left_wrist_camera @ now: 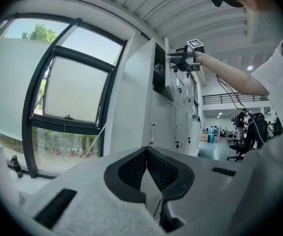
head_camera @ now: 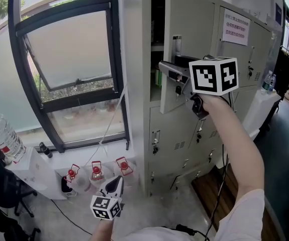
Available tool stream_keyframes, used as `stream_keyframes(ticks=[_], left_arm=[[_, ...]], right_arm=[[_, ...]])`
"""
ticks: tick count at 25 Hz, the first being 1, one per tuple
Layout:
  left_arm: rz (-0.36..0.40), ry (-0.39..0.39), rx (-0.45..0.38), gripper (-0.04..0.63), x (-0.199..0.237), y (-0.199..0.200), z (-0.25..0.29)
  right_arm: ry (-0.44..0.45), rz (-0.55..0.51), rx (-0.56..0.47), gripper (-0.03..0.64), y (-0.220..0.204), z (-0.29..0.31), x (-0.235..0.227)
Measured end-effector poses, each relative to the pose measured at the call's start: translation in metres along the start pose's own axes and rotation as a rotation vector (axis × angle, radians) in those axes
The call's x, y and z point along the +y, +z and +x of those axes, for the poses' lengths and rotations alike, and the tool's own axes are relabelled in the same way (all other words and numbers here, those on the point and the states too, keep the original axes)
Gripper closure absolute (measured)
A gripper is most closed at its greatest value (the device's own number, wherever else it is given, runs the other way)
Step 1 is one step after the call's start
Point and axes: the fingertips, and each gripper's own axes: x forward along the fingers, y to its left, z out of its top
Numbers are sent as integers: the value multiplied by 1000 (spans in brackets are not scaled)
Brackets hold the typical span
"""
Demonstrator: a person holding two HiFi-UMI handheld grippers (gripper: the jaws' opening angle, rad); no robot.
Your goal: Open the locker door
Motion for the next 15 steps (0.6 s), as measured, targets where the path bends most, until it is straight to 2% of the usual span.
stream_keyframes(ticks=[6,15], left_arm=[[22,-63,2,591,-21,5,15],[54,-161,-5,591,-56,18,42]], right_arm=[[12,2,-5,403,1,-32,1],[-42,-32,10,403,-6,-85,-11]])
